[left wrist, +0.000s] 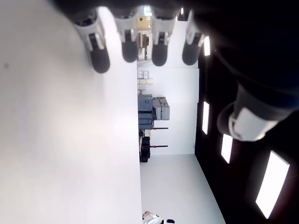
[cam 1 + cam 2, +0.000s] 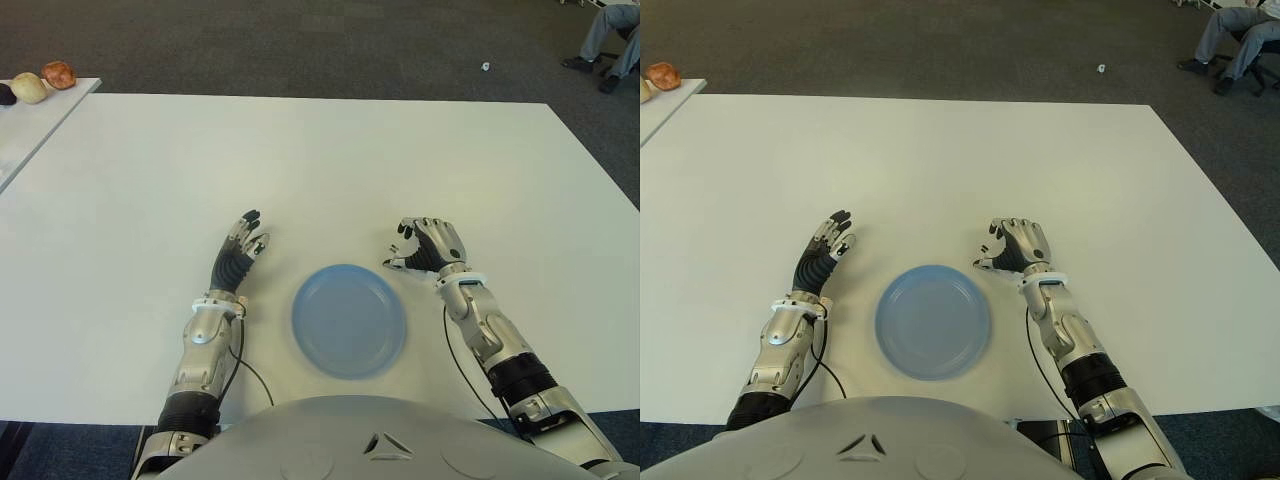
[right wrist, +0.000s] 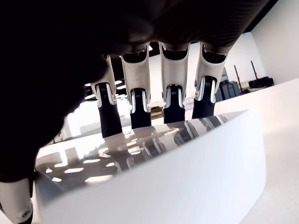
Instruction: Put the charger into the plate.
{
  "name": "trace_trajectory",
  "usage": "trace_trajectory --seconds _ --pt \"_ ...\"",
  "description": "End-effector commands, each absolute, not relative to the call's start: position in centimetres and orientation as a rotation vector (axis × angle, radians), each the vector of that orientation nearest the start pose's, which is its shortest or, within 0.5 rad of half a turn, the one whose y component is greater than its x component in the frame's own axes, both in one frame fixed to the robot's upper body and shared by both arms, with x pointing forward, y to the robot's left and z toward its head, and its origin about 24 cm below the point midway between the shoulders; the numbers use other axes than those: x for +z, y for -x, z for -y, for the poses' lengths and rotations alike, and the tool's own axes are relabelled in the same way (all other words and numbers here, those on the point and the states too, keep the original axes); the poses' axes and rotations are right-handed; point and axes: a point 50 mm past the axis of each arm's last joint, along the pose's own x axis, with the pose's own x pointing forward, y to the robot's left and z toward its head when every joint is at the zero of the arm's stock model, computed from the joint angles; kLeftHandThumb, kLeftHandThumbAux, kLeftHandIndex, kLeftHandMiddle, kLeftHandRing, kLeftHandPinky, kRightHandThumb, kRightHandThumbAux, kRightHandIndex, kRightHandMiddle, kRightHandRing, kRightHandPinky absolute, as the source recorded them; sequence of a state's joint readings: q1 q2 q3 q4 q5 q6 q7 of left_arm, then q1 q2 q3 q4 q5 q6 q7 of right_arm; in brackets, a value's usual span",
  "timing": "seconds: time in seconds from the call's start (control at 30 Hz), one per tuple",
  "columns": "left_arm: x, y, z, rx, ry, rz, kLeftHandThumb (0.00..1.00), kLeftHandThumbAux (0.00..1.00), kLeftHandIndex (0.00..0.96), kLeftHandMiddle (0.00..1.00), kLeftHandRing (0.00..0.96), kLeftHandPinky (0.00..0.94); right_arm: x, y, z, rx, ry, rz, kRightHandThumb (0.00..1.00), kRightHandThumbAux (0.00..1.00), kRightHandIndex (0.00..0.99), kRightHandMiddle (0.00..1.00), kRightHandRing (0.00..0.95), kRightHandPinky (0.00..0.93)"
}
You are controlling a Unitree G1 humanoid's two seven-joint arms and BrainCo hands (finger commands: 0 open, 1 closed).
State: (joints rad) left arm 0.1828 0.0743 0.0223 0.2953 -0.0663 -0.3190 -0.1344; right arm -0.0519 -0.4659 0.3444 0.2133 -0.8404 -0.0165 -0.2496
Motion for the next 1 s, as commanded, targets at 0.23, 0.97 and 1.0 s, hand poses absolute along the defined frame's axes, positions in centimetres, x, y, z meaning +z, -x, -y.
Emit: trace_trajectory --seconds 0.23,0.97,1.0 --pt "-4.8 -18.5 -18.0 -0.046 -0.01 -0.245 0.0 0.536 0.13 0.102 0.056 0.005 0.6 -24.6 18.1 0.205 1.304 0.062 0.955 0.659 0.38 0.503 0.53 0.724" --pt "-5.0 -18.5 -18.0 -0.051 0.006 -0.261 0.0 0.51 0.146 0.094 0.033 0.0 1.8 -25.2 18.0 0.179 1.3 0.135 0.954 0.658 0.379 0.505 0.534 0.772" --pt "-5.1 -18.5 -18.0 -0.051 0.007 -0.261 0.0 0.508 0.146 0.093 0.033 0.0 2.0 -25.3 18.0 0.177 1.299 0.139 0.954 0.658 0.38 0.506 0.534 0.781"
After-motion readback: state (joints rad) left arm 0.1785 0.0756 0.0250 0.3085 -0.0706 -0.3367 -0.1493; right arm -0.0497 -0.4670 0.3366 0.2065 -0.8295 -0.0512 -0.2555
